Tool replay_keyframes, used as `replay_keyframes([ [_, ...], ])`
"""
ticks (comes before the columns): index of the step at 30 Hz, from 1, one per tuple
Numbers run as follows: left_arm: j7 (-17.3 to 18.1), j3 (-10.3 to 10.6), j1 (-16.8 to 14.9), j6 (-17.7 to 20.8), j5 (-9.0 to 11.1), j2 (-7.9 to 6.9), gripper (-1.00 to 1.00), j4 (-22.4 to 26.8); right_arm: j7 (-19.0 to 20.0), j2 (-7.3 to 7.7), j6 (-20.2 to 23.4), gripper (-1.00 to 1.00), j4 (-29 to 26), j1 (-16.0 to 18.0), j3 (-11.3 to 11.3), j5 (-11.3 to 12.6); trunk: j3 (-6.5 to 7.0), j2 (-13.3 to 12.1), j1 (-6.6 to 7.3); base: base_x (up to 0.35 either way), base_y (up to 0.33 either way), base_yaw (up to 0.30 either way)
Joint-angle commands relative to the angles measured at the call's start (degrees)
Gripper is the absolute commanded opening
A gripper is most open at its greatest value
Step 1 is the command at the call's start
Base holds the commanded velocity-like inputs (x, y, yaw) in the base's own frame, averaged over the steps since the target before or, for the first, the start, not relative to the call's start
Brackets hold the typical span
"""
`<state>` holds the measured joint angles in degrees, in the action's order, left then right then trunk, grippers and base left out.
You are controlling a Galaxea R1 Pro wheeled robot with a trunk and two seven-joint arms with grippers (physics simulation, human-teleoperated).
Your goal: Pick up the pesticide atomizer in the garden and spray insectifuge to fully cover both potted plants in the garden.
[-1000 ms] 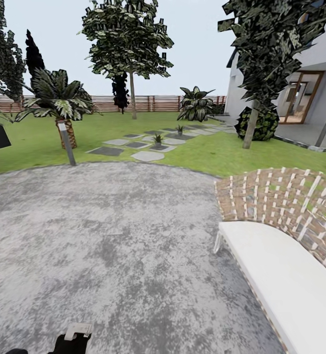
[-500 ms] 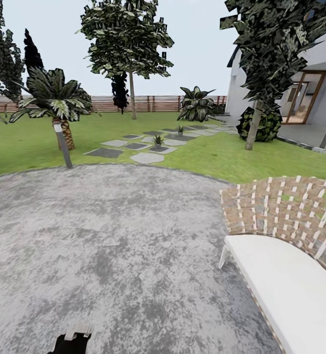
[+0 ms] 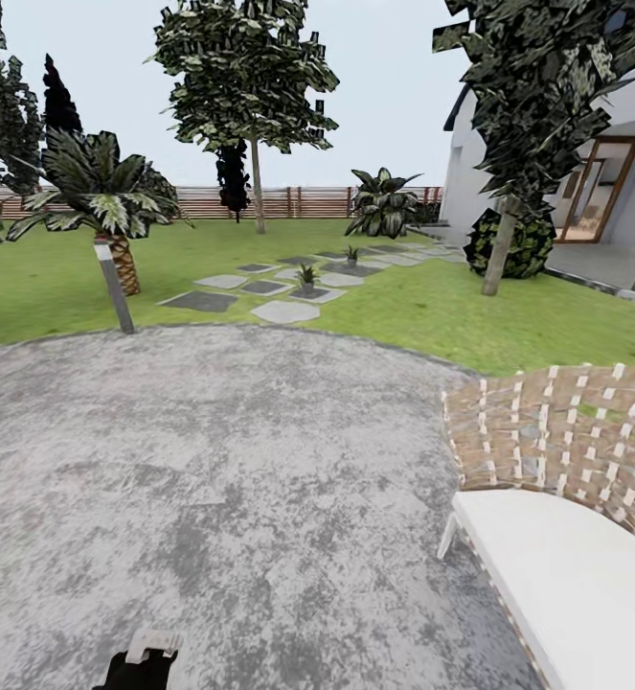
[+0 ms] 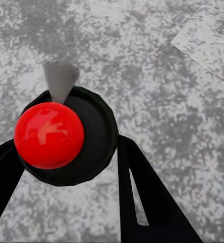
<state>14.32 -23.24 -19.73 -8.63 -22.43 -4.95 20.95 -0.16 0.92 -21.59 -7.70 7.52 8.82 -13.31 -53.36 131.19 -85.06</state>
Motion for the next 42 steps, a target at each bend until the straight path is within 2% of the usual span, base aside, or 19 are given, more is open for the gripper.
replay_keyframes([
  [1, 0.4, -0.5, -0.1, -0.2, -0.5, 0.03, -1.0, 0.0, 0.0, 0.01, -0.2, 1.0, 0.1, 0.0, 0.5, -0.6, -0.05, 0.0, -0.02, 0.339, 0.0, 0.0],
  [36, 0.4, -0.5, -0.1, -0.2, -0.5, 0.03, -1.0, 0.0, -0.1, 0.0, -0.3, 1.0, -0.3, 0.0, 0.4, -0.7, -0.05, 0.0, -0.02, 0.339, 0.0, 0.0],
  [40, 0.4, -0.5, -0.1, -0.2, -0.5, 0.03, -1.0, 0.0, 0.0, 0.11, -0.8, 1.0, -3.4, 0.0, 0.3, -0.8, -0.05, 0.0, -0.02, 0.339, 0.0, 0.0],
  [42, 0.4, -0.5, -0.1, -0.2, -0.5, 0.03, -1.0, 0.0, 0.0, 0.13, -0.9, 1.0, -8.5, 0.0, 0.2, -0.8, -0.05, 0.0, -0.02, 0.339, 0.0, 0.0],
])
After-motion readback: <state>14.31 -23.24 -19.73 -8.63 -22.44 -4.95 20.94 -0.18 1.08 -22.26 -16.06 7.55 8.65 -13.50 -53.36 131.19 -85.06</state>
